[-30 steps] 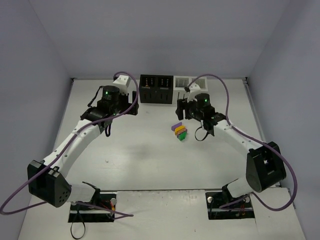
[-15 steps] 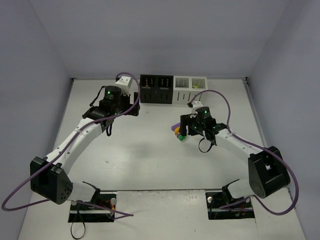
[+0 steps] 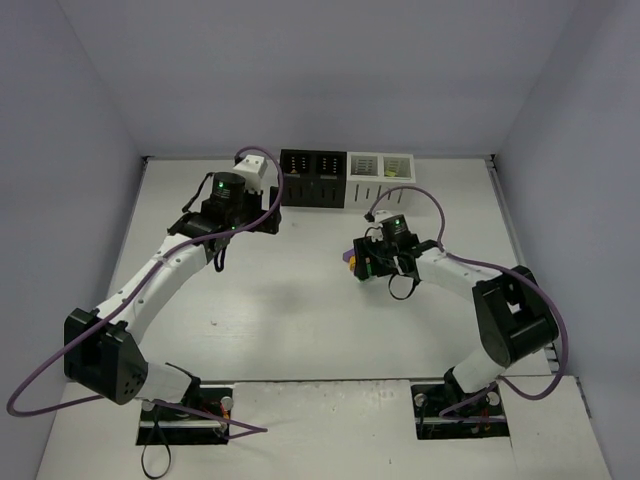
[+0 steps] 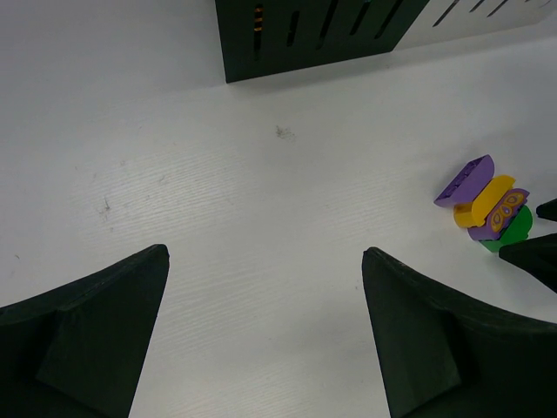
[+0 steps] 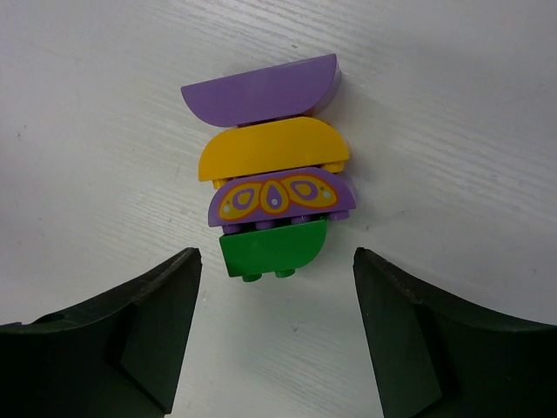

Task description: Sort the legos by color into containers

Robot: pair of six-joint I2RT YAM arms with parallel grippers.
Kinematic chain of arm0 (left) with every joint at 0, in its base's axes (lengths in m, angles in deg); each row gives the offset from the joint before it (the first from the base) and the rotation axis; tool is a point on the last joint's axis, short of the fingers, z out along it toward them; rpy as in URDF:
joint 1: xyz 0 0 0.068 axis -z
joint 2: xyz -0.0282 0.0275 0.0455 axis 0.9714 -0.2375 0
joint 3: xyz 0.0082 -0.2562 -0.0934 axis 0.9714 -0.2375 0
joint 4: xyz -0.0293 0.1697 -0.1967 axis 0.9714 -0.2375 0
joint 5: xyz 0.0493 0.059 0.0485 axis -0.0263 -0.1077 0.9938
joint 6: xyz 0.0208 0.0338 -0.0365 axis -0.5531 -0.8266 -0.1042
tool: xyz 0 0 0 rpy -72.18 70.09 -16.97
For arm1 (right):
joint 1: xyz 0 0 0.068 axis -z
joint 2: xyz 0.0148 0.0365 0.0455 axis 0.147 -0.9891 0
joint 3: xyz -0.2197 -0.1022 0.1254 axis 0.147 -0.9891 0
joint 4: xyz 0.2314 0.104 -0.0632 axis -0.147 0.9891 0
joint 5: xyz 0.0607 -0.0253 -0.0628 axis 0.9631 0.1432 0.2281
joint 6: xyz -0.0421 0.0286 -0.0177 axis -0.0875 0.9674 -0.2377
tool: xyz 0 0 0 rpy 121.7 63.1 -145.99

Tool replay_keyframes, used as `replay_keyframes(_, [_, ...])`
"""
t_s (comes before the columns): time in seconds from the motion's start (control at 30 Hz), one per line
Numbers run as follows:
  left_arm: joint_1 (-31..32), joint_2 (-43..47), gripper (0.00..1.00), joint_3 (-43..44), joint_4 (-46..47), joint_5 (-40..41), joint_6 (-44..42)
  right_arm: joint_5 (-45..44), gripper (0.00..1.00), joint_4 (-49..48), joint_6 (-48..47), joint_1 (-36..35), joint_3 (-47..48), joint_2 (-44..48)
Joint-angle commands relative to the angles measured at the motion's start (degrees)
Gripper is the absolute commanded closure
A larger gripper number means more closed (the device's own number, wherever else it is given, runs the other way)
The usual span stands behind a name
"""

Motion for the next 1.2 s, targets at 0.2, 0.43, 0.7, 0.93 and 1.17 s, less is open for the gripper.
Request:
replay_keyframes(0.2, [0.1,0.6,0.14,3.3,1.6,-0.3,-0.4,-3.8,0.36,0.8,-2.3,-2.6,6.2,-2.9])
replay_keyframes(0.43, [0.1,0.6,0.14,3.4,1.4,-0.2,-0.5,-5.5,0.37,2.0,-2.8,-3.9,7.9,-5.6])
replay_keyframes(0.7, [0.1,0.7,0.15,3.6,1.0,-0.3,-0.6,-7.3,0.52,2.6,-3.1,-5.5,8.7,-6.5])
replay_keyframes(0.93, [0.1,0.7,0.14,3.6,1.0,-0.5,-0.6,-7.3,0.85,3.4,-2.5,-6.7,8.0,-5.1])
replay_keyframes(1.17, [0.1,0.6,0.14,3.7,0.9,-0.4,-0.6,-4.1,1.0,7.4,-1.9,-8.3,9.9,0.4])
